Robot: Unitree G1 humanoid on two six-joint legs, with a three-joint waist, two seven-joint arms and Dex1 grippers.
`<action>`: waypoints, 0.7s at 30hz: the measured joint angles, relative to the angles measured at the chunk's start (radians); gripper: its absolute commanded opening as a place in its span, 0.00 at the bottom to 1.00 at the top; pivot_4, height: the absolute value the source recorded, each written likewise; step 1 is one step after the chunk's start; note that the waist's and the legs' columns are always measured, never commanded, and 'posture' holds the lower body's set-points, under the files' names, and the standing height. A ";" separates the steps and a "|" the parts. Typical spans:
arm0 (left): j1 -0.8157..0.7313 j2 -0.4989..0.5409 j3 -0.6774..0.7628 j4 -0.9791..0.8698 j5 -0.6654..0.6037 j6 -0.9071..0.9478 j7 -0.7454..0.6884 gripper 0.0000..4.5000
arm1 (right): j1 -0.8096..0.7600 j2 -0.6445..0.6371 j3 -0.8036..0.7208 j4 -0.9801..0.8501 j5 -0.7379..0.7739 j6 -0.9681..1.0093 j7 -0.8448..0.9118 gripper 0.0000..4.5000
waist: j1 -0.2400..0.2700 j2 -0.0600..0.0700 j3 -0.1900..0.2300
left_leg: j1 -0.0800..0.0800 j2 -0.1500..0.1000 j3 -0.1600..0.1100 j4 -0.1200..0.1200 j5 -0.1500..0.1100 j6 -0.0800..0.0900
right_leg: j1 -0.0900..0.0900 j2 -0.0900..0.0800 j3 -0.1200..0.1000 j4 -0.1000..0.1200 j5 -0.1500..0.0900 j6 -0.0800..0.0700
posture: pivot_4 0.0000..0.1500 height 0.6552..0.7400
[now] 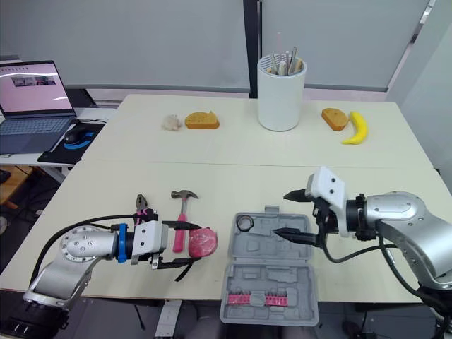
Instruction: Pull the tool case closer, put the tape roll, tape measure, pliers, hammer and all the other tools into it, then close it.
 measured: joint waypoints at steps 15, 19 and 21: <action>-0.223 -0.350 -0.230 0.175 0.209 -0.273 0.158 0.71 | -0.053 0.228 -0.257 0.234 0.536 0.689 -0.403 1.00 | -0.004 -0.001 0.000 | 0.000 0.001 0.002 0.001 0.000 0.001 | 0.001 0.001 0.001 0.002 0.000 0.000 | 1.00 1.00; -0.257 -0.387 -0.242 0.209 0.230 -0.317 0.187 0.71 | -0.071 0.294 -0.265 0.250 0.614 0.698 -0.532 1.00 | -0.003 -0.001 0.000 | 0.000 0.000 0.001 0.002 0.001 0.001 | 0.002 0.002 0.000 0.002 0.001 0.001 | 1.00 1.00; -0.262 -0.397 -0.249 0.211 0.237 -0.331 0.201 0.71 | -0.064 0.297 -0.260 0.244 0.638 0.698 -0.572 1.00 | -0.003 -0.001 0.000 | 0.000 0.000 0.002 0.002 0.001 0.001 | 0.002 0.002 0.000 0.002 0.001 0.001 | 1.00 1.00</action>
